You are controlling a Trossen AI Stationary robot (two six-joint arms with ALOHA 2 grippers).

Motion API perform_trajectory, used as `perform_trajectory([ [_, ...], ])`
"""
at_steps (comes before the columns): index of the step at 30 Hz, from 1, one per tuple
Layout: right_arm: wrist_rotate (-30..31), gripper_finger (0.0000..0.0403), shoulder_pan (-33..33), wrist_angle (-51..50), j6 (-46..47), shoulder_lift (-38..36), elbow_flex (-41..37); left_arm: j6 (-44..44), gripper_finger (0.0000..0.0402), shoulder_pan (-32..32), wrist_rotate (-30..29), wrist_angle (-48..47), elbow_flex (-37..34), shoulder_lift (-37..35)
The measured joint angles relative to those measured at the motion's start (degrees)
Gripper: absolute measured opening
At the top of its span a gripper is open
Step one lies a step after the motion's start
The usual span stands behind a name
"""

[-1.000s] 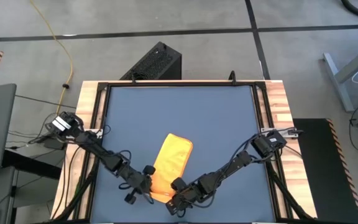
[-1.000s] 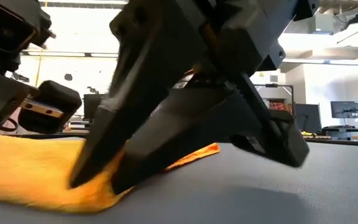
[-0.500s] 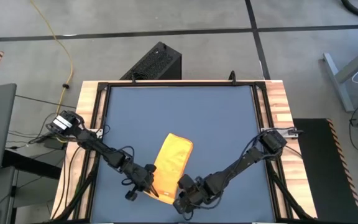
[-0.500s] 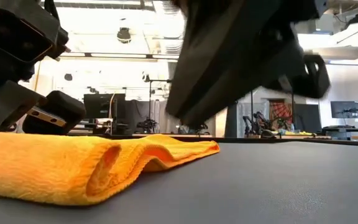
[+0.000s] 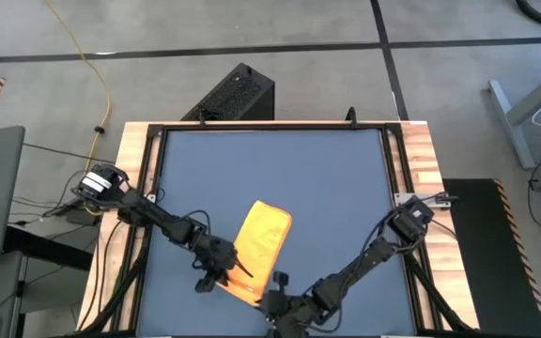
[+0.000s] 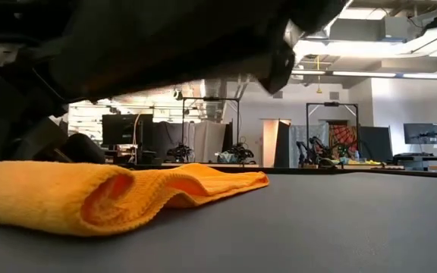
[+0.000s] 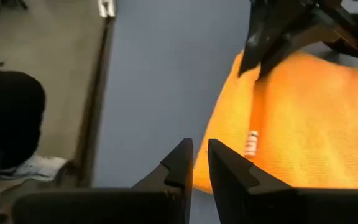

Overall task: Roll towel
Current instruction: Roll the orange microfiber towel

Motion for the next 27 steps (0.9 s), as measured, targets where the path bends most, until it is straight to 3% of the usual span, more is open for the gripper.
perform_trajectory([
  [5,-3.15,0.0102,-1.62,-0.79,-1.85,0.17,0.04,-0.82,0.0000,0.74,1.24,-0.40,0.04,0.02],
  [15,-6.01,0.0235,-2.73,-0.98,-6.52,0.17,0.09,-1.03,0.0000,1.22,2.01,-0.78,-0.02,0.06],
  [27,-4.34,0.0227,-2.94,-0.49,-12.02,1.87,0.17,-1.10,0.0000,1.84,3.76,-1.27,-0.06,0.11],
])
